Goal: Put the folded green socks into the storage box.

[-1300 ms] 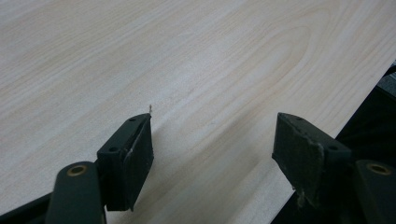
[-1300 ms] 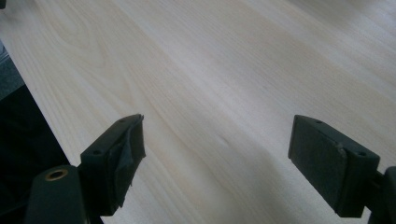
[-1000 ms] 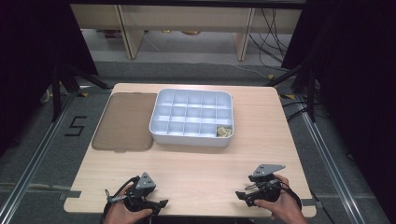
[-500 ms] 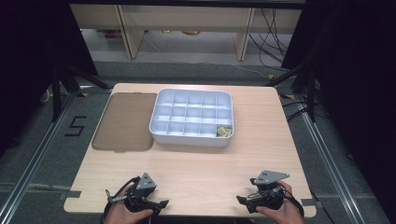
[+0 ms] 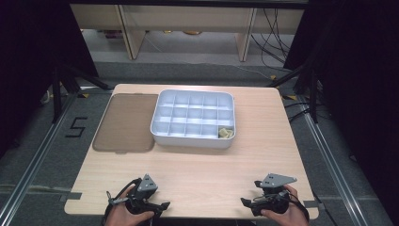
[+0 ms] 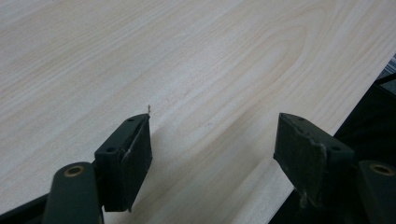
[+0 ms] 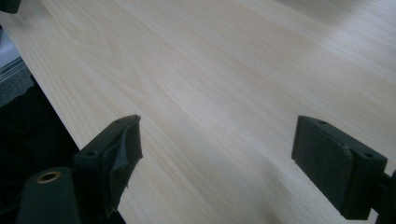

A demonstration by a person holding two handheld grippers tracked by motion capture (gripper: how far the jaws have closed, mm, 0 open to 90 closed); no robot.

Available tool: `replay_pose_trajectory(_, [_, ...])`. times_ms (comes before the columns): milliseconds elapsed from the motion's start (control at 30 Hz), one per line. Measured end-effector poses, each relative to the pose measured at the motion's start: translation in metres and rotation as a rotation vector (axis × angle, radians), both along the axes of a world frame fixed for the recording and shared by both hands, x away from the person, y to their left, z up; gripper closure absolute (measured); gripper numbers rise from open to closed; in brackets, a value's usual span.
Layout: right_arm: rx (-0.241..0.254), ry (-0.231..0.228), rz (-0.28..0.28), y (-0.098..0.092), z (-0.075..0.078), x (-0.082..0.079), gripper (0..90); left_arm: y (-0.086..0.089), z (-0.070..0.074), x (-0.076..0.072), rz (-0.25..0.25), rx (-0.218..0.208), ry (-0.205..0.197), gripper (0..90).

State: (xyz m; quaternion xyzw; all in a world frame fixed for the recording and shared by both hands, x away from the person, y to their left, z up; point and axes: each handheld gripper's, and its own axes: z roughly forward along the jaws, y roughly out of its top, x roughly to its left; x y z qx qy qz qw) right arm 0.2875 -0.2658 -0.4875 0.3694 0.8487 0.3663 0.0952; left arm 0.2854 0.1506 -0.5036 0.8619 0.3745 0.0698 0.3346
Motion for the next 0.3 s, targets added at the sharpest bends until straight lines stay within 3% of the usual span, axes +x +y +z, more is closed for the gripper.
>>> replay_pose_trajectory(300, [0.001, 0.006, 0.007, -0.0014, -0.0040, 0.0017, 16.5, 0.0016, 0.0008, 0.0012, -0.014, 0.009, -0.006, 27.0])
